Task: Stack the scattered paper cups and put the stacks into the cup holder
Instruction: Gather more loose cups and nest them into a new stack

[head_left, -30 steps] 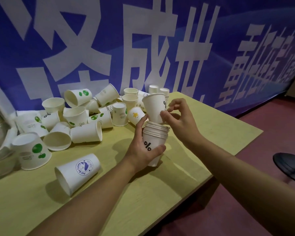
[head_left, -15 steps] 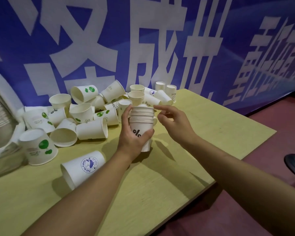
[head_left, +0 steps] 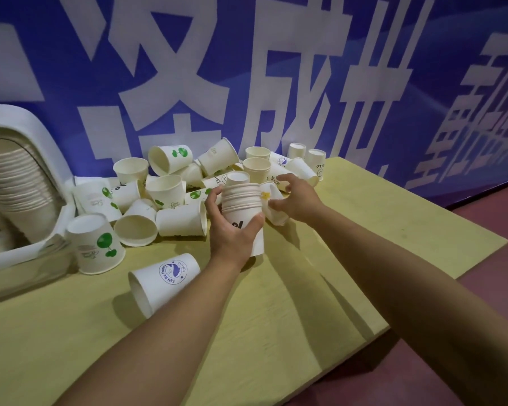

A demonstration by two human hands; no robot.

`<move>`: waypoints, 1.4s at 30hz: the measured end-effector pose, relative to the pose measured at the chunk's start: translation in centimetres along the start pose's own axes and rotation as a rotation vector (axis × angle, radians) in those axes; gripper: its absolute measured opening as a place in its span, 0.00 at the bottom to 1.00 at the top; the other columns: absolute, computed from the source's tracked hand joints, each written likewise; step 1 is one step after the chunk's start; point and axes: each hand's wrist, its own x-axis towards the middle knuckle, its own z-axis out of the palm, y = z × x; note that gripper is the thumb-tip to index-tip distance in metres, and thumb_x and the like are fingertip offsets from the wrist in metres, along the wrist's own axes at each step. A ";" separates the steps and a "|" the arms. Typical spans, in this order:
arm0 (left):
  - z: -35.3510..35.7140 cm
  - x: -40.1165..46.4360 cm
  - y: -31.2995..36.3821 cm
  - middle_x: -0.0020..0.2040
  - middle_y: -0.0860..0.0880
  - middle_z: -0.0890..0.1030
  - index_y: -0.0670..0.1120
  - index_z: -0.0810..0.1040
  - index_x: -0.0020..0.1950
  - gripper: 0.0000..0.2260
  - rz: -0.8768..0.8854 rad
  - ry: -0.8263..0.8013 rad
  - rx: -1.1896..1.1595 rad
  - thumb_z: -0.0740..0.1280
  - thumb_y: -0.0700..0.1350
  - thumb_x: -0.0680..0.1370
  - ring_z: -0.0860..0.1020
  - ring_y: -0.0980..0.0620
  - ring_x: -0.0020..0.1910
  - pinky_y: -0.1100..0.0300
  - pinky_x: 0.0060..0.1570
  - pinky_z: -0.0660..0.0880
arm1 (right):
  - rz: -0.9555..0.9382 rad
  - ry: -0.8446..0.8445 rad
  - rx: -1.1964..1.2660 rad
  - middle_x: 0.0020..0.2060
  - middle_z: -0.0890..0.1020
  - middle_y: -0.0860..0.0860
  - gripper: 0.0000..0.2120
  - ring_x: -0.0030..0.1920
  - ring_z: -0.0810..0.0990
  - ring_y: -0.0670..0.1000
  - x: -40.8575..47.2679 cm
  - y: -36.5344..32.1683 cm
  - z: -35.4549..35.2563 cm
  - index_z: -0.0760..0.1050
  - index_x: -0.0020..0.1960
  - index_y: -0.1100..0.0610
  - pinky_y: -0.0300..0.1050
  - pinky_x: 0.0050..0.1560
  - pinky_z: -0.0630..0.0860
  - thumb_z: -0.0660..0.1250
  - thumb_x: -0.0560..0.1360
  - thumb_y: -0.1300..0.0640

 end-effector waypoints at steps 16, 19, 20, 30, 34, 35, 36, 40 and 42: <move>-0.2 -4.1 3.0 0.57 0.53 0.76 0.64 0.60 0.70 0.38 0.064 -0.421 0.071 0.76 0.51 0.67 0.79 0.66 0.46 0.70 0.42 0.76 | 0.007 -0.100 0.532 0.60 0.75 0.59 0.32 0.54 0.80 0.58 -8.2 2.8 -7.1 0.61 0.73 0.46 0.48 0.46 0.84 0.71 0.75 0.62; -2.4 -5.6 3.9 0.62 0.60 0.72 0.67 0.58 0.73 0.41 0.068 -0.455 0.095 0.77 0.55 0.66 0.78 0.68 0.52 0.69 0.48 0.77 | -0.099 -0.033 0.677 0.61 0.74 0.58 0.32 0.59 0.78 0.59 -10.1 0.6 -7.1 0.62 0.73 0.44 0.57 0.54 0.83 0.70 0.76 0.62; -3.4 -6.1 4.2 0.64 0.62 0.70 0.67 0.56 0.74 0.43 0.068 -0.450 0.104 0.77 0.55 0.66 0.76 0.69 0.54 0.71 0.50 0.76 | -0.143 -0.033 0.683 0.61 0.74 0.57 0.32 0.60 0.78 0.58 -10.7 -0.4 -6.7 0.62 0.73 0.43 0.57 0.55 0.82 0.70 0.76 0.62; -15.5 -9.0 7.6 0.71 0.65 0.65 0.73 0.47 0.76 0.48 0.078 -0.367 0.284 0.75 0.59 0.66 0.70 0.71 0.64 0.72 0.56 0.72 | -0.388 -0.012 0.746 0.60 0.73 0.48 0.32 0.58 0.77 0.49 -16.6 -10.2 -0.6 0.62 0.71 0.40 0.47 0.52 0.81 0.72 0.75 0.61; -18.4 -9.9 6.8 0.67 0.65 0.69 0.74 0.38 0.74 0.54 0.057 -0.352 0.318 0.79 0.49 0.70 0.74 0.70 0.61 0.71 0.54 0.73 | -0.472 -0.190 0.687 0.61 0.73 0.45 0.33 0.58 0.78 0.47 -18.9 -12.7 2.8 0.62 0.71 0.38 0.46 0.50 0.82 0.72 0.75 0.60; -18.8 -10.0 6.6 0.66 0.67 0.69 0.72 0.36 0.75 0.56 0.062 -0.326 0.328 0.79 0.47 0.71 0.74 0.72 0.61 0.73 0.53 0.72 | -0.489 -0.233 0.673 0.62 0.74 0.46 0.33 0.58 0.79 0.47 -19.5 -13.0 3.8 0.62 0.72 0.38 0.45 0.49 0.82 0.72 0.76 0.60; -19.3 -10.0 6.4 0.66 0.70 0.66 0.71 0.35 0.75 0.57 0.069 -0.298 0.337 0.79 0.45 0.72 0.72 0.76 0.60 0.76 0.52 0.71 | -0.492 -0.259 0.675 0.62 0.75 0.47 0.31 0.58 0.79 0.47 -19.9 -13.2 4.8 0.63 0.72 0.38 0.43 0.48 0.82 0.70 0.77 0.60; -20.7 -9.9 6.6 0.75 0.61 0.63 0.70 0.36 0.76 0.56 0.096 -0.162 0.314 0.80 0.49 0.71 0.69 0.70 0.68 0.72 0.60 0.71 | -0.496 -0.284 0.626 0.62 0.76 0.43 0.24 0.60 0.76 0.41 -20.6 -13.6 7.7 0.66 0.75 0.42 0.38 0.52 0.77 0.64 0.81 0.57; -21.7 -9.5 6.9 0.80 0.54 0.59 0.68 0.38 0.78 0.55 0.116 -0.102 0.296 0.78 0.55 0.68 0.67 0.58 0.74 0.62 0.67 0.70 | -0.528 -0.296 0.551 0.60 0.76 0.39 0.23 0.58 0.75 0.35 -20.5 -13.6 8.6 0.67 0.74 0.42 0.33 0.51 0.75 0.63 0.81 0.56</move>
